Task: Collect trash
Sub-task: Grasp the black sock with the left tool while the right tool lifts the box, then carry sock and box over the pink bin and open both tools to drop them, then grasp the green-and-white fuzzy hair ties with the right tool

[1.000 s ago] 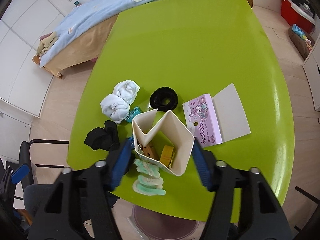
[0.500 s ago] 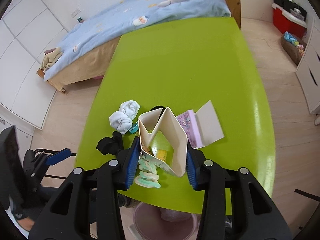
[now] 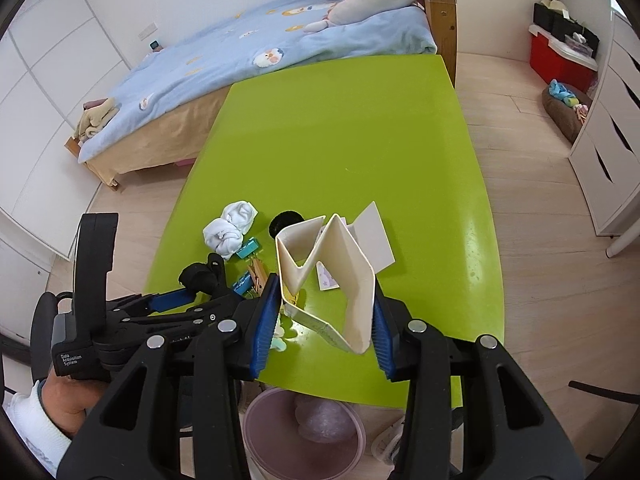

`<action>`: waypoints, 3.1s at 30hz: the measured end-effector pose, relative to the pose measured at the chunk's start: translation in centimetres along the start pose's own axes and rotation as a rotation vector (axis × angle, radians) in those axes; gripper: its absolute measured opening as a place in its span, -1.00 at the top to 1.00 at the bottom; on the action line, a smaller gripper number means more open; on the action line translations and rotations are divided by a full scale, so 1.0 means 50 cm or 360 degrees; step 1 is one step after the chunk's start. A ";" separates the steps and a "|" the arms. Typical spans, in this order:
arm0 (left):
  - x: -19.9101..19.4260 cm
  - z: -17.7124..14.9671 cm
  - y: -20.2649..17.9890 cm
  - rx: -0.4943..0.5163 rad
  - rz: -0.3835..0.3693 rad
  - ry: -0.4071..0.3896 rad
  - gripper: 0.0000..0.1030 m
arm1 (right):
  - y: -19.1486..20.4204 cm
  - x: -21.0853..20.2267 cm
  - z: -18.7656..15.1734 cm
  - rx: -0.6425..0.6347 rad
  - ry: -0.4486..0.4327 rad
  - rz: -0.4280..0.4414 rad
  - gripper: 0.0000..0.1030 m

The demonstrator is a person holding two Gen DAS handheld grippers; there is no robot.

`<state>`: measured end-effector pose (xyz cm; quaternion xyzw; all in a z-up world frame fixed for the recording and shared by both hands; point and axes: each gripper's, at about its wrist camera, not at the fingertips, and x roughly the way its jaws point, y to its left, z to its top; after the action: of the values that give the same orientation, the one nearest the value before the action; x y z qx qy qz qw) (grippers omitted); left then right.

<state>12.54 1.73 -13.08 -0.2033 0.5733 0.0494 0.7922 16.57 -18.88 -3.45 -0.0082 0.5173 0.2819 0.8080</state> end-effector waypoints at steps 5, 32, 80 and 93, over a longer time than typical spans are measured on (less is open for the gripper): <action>-0.006 -0.008 -0.002 0.0035 -0.0077 -0.0003 0.30 | 0.003 0.002 -0.005 -0.0007 0.0001 0.0001 0.19; -0.148 -0.160 0.003 0.0382 -0.0224 -0.0112 1.00 | 0.052 -0.080 -0.192 -0.0056 0.0040 0.0055 0.19; -0.226 -0.228 0.022 0.0432 -0.0110 -0.0317 -0.85 | 0.079 -0.091 -0.245 -0.0106 0.0100 0.0063 -0.89; -0.250 -0.189 0.015 0.0507 -0.0073 -0.0425 -0.85 | 0.089 -0.017 -0.128 -0.0134 0.0114 0.0035 -0.88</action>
<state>-0.31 0.79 -4.15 -0.0801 0.4590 -0.0332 0.8842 8.95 -17.46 -4.48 -0.0467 0.5335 0.3117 0.7849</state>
